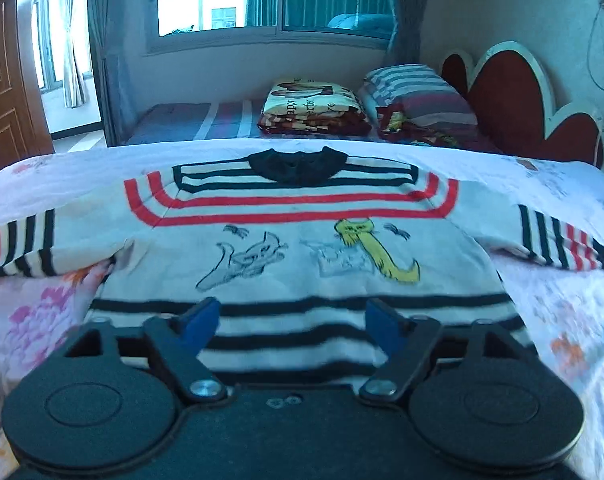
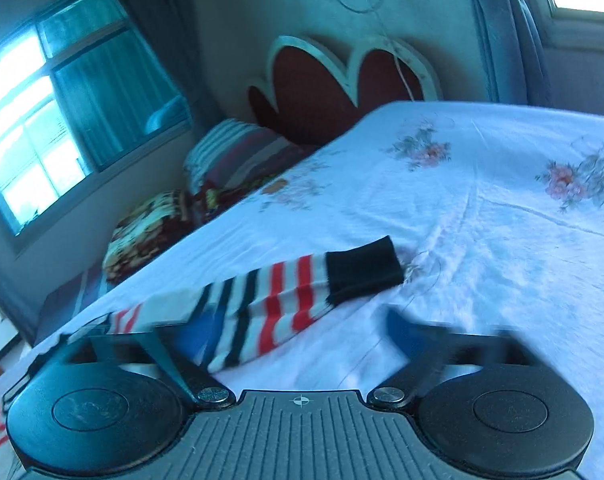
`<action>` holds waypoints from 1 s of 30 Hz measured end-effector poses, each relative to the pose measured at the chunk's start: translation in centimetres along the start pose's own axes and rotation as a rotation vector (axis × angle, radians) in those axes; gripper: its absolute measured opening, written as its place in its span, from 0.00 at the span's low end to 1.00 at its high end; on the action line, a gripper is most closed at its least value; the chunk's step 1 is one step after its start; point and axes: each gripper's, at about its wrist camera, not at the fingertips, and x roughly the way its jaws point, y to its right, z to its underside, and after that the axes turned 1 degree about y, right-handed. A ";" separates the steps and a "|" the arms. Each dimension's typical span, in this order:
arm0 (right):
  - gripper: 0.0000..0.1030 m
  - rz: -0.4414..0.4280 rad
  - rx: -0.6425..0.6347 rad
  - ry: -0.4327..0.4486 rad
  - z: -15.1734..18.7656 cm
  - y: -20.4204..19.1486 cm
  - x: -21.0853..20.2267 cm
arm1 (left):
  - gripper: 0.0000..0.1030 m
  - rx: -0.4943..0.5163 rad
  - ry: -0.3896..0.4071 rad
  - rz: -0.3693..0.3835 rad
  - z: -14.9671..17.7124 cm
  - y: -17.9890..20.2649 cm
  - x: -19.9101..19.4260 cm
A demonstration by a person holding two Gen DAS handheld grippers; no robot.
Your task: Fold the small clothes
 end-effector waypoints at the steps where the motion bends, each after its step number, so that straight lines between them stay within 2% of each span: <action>1: 0.36 0.026 0.021 -0.017 -0.3 0.8 1.4 | 0.78 -0.012 -0.009 -0.014 -0.5 0.1 1.1; 2: 0.36 0.031 0.050 -0.030 -0.3 1.5 2.7 | 0.84 -0.017 -0.014 -0.023 -0.8 0.1 1.8; 4: 0.36 0.030 0.112 -0.040 -0.2 3.0 4.6 | 0.91 -0.024 -0.020 -0.044 -1.3 0.1 3.3; 10: 0.36 0.017 0.262 -0.108 0.3 6.1 9.1 | 0.89 -0.034 -0.071 -0.076 -1.4 -0.7 6.4; 14: 0.36 0.002 0.318 -0.102 0.5 6.9 10.0 | 0.87 -0.049 -0.084 -0.087 -1.5 -1.9 7.2; 16: 0.36 0.015 0.301 -0.094 0.5 6.5 10.1 | 0.87 -0.054 -0.091 -0.088 -1.7 -2.9 7.5; 17: 0.27 0.021 0.287 -0.088 0.4 6.3 10.2 | 0.87 -0.052 -0.096 -0.091 -1.7 -3.3 7.6; 18: 0.07 0.035 0.259 -0.086 0.3 6.0 10.6 | 0.87 -0.048 -0.103 -0.095 -1.7 -3.8 7.7; 21: 0.06 0.066 0.193 -0.092 -0.2 5.0 11.4 | 0.87 -0.044 -0.114 -0.094 -2.0 -5.9 8.0; 24: 0.06 0.071 0.069 -0.055 -1.1 1.9 10.9 | 0.88 -0.047 -0.111 -0.070 -2.1 -8.1 8.2; 27: 0.06 0.023 -0.057 -0.016 -1.4 -3.3 9.0 | 0.88 -0.043 -0.106 -0.048 -2.3 -10.4 8.6; 30: 0.06 -0.047 -0.160 0.012 -0.2 -9.6 7.1 | 0.83 -0.045 -0.092 -0.028 -2.7 -12.5 8.6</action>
